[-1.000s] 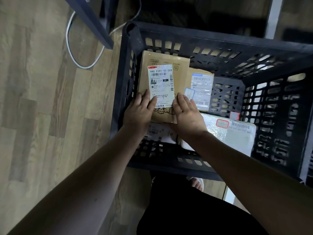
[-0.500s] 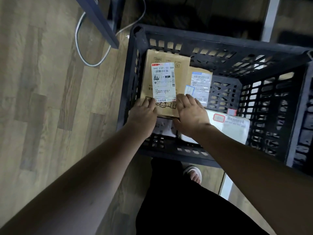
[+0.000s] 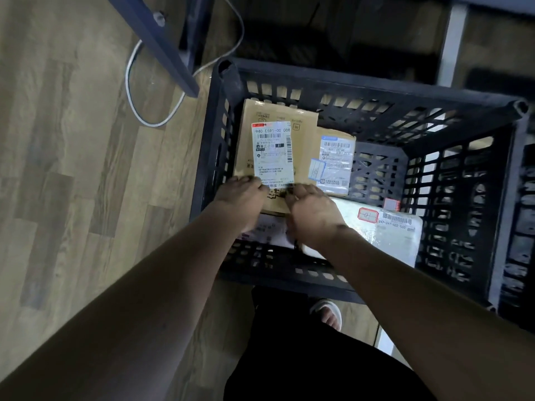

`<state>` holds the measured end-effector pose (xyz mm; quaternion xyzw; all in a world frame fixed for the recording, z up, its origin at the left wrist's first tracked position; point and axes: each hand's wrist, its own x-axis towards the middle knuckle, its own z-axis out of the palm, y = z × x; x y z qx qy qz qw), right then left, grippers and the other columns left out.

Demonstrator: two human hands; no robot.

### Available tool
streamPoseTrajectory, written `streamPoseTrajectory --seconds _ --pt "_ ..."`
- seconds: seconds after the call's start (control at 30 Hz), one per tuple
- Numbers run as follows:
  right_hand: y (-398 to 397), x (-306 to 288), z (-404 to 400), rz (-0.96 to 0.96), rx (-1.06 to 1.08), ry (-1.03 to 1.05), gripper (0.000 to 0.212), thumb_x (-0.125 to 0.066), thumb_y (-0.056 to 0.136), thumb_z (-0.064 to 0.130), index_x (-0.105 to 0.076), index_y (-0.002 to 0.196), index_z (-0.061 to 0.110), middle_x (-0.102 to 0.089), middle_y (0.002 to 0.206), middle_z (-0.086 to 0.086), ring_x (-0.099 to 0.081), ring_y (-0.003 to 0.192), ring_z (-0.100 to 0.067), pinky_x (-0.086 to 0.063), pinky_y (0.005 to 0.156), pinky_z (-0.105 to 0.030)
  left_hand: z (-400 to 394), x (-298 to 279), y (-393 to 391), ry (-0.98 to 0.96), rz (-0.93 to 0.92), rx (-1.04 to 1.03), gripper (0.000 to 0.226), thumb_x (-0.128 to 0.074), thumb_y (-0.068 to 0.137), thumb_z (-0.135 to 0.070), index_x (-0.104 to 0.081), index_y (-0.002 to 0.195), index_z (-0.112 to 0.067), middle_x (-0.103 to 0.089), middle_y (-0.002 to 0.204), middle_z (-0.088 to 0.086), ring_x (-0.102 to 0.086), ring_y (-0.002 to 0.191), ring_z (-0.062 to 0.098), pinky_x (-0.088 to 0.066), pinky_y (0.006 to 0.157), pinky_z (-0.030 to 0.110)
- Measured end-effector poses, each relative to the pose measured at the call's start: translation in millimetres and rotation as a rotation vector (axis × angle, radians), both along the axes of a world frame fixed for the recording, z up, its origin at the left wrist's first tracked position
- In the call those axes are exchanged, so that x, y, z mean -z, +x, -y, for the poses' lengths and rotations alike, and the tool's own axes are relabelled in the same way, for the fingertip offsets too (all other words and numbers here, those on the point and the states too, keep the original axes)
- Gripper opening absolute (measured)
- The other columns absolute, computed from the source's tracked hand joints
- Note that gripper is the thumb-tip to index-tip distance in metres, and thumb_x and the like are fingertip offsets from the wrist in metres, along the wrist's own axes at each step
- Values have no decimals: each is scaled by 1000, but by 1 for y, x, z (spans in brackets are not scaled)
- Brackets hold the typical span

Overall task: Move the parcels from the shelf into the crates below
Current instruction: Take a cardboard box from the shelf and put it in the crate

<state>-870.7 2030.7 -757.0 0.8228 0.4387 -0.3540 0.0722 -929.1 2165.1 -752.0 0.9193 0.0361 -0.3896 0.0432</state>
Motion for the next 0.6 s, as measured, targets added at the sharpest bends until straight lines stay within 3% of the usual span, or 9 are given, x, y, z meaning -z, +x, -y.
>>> streamPoseTrajectory --seconds 0.1,0.23,0.33,0.47,0.6 --pt "20 2 -8 98 -30 27 64 -50 94 39 -26 144 8 -25 149 -10 -26 136 -27 -25 110 -37 -4 4 15 65 55 -32 65 -62 81 -3 -32 139 -10 -41 134 9 -38 127 26 -31 105 38" --pt "38 17 -11 153 -65 -8 91 -49 89 56 -2 151 8 0 158 -9 -1 146 -24 -7 119 -42 -17 17 15 193 73 -17 88 -69 82 -30 -15 147 -7 -24 146 11 -25 135 26 -20 112 37" --pt "46 25 -11 93 -42 -40 99 -52 86 60 4 151 10 8 159 -6 4 147 -21 -1 119 -40 -24 24 16 221 37 45 98 -70 80 -42 -10 148 -5 -15 149 11 -19 139 26 -11 117 39" --pt "54 21 -17 120 -116 -31 101 -57 81 63 -7 151 9 -7 158 -8 -11 145 -25 -6 120 -38 -26 20 23 243 -24 94 97 -70 79 -44 -13 148 -6 -19 149 11 -21 140 25 -12 117 42" --pt "68 -10 -31 139 -243 -150 93 -53 82 66 -21 150 11 -26 152 -5 -30 137 -23 -19 116 -39 -28 -7 33 297 -34 175 94 -69 79 -41 -15 148 -7 -27 149 12 -25 138 27 -15 116 47"
